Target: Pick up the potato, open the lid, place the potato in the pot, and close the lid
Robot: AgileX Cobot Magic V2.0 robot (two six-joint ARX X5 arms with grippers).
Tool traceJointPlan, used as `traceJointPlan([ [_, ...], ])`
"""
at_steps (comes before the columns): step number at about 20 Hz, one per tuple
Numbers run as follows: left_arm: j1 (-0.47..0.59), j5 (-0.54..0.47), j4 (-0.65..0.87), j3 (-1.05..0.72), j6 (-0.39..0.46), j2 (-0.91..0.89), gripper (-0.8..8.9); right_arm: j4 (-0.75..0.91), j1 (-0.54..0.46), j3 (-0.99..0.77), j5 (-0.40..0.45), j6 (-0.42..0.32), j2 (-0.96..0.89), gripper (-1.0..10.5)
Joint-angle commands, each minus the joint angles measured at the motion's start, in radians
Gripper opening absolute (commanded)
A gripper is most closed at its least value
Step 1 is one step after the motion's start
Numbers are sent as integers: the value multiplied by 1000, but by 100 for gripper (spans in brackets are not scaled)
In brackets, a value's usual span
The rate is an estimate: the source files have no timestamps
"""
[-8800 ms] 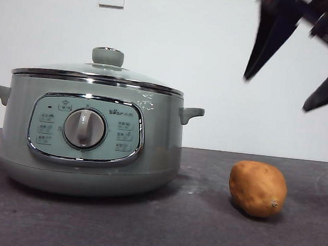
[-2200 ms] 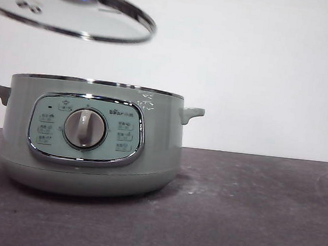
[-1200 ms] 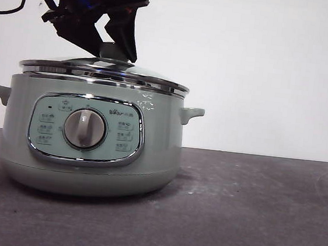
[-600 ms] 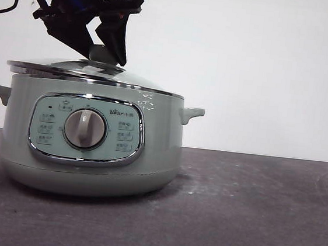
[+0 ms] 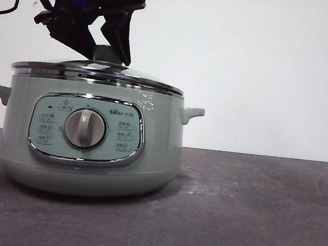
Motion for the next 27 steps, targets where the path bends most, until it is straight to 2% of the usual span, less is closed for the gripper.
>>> traceJointPlan([
  [1,3,-21,34,1,-6,-3,-3,-7,0,1,1,23,1,437],
  [6,3,-13,26,1,-21,-1,27,-35,0,1,0,23,1,437],
  [8,3,16,14,1,-40,-1,220,-45,0,1,-2,23,1,437],
  [10,3,36,7,1,-40,-1,317,-54,0,1,-2,27,1,437],
  [14,3,16,6,1,-40,-1,316,-54,0,1,-1,29,1,437],
  [17,3,-75,12,1,-32,-1,316,-57,0,0,1,31,1,436],
  [21,3,-73,20,1,-28,-27,316,-85,0,0,17,30,1,436],
  [23,-3,-69,17,1,-28,-83,316,-102,0,-2,78,31,-2,436],
  [25,-24,-63,-6,1,-23,-174,316,-106,0,-17,103,34,-22,434],
  [27,-49,-22,-43,1,7,-282,315,-82,0,-57,103,37,-68,335],
])
